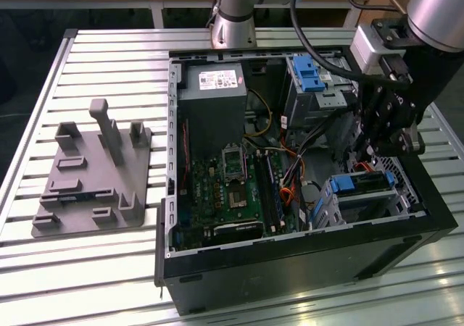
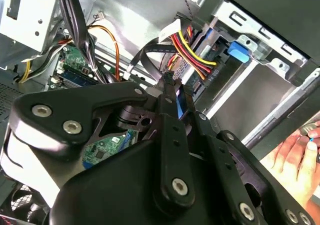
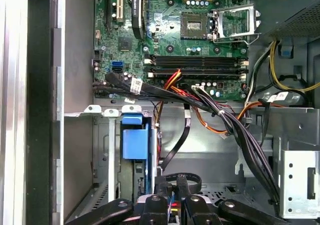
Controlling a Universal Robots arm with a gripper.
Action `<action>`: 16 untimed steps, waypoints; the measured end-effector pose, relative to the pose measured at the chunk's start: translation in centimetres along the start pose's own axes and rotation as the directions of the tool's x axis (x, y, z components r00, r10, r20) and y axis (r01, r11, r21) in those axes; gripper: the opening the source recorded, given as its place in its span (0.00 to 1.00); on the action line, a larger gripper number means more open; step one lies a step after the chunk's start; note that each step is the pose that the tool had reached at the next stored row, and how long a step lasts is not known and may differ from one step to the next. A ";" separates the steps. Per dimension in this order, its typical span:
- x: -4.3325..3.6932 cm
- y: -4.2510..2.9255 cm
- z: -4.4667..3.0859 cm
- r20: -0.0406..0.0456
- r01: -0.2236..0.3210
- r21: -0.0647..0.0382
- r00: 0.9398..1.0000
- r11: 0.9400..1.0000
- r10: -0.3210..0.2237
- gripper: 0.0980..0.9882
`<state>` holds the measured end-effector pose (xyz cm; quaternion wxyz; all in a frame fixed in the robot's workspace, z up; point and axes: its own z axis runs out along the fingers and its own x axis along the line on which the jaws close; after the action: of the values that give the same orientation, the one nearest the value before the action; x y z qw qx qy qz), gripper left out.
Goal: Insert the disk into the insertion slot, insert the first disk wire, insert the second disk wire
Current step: 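Insert the second disk wire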
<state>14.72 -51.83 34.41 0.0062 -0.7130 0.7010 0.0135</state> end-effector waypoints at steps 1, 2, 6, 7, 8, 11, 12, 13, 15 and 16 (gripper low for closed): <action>0.02 0.00 -0.01 0.001 0.000 0.000 1.000 1.000 0.000 0.11; 0.02 0.00 -0.01 0.001 0.000 0.000 1.000 1.000 0.000 0.11; 0.02 0.00 0.00 0.001 0.000 0.000 1.000 1.000 0.000 0.11; 0.02 0.00 0.00 0.001 0.000 0.000 1.000 1.000 0.000 0.11; 0.03 0.00 0.00 0.001 0.000 0.000 1.000 1.000 0.000 0.11; 0.07 0.00 0.00 0.001 0.000 0.000 1.000 1.000 0.000 0.11; 0.11 0.00 0.00 0.001 0.000 0.000 1.000 1.000 0.000 0.11; 0.17 -0.01 -0.01 0.001 0.000 -0.001 1.000 1.000 0.000 0.11; 0.32 -0.03 -0.01 0.001 -0.001 -0.001 1.000 1.000 0.001 0.11; 0.41 -0.07 -0.01 0.001 -0.001 -0.002 1.000 1.000 0.001 0.11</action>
<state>14.80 -52.24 34.41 0.0059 -0.7126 0.7014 0.0143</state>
